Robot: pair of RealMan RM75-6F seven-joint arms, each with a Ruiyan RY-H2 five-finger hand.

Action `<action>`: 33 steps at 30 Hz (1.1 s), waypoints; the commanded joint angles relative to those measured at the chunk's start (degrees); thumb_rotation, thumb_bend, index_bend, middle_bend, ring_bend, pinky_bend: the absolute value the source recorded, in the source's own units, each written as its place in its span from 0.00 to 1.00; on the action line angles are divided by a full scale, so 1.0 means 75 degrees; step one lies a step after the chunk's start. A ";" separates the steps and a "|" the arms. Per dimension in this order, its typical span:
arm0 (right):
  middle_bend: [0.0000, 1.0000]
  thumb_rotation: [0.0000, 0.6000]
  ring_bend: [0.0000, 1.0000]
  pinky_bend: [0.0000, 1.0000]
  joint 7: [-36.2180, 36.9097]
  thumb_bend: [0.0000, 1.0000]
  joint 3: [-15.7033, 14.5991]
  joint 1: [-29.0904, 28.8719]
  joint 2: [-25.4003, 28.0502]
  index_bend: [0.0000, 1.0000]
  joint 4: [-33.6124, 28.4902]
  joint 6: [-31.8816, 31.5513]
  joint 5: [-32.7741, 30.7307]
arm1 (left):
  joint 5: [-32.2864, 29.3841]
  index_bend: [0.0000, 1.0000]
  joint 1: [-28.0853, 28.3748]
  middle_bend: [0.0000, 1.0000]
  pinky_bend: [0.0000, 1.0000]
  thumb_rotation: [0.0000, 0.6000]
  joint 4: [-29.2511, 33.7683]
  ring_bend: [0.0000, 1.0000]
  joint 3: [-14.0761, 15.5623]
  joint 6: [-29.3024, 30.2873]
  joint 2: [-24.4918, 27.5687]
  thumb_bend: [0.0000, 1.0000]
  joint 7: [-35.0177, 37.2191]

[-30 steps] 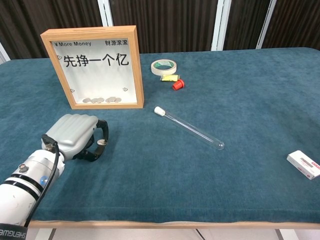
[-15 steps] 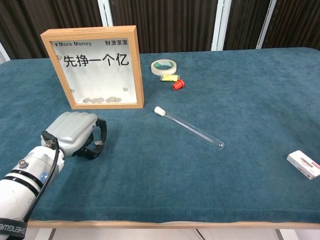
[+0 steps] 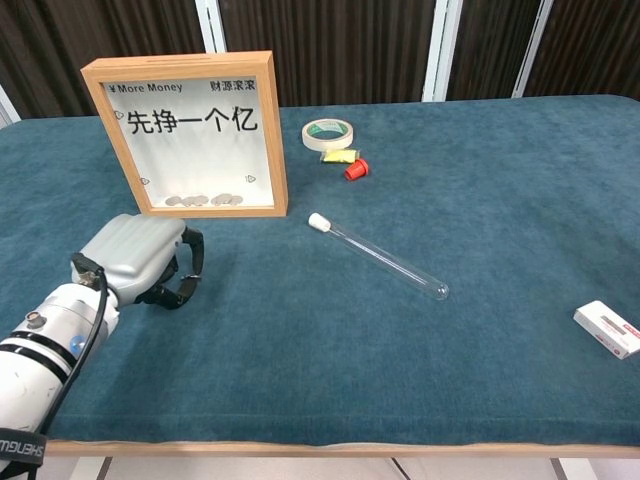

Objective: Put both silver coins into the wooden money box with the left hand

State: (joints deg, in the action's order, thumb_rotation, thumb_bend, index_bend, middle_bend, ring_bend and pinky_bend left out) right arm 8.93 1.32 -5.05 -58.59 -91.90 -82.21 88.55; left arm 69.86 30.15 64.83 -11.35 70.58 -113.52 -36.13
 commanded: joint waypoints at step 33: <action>0.00 1.00 0.00 0.00 -0.0033 0.14 -0.0033 -0.0027 -0.0004 0.00 -0.0023 0.0040 0.0051 | 0.0448 0.64 0.0183 1.00 1.00 1.00 0.3427 1.00 -0.1504 0.1231 0.2409 0.54 -0.0362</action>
State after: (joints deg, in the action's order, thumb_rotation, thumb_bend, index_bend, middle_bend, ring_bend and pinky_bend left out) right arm 8.72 1.08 -5.24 -58.60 -92.05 -81.92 88.91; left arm 73.20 30.91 84.04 -17.68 77.00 -100.87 -36.29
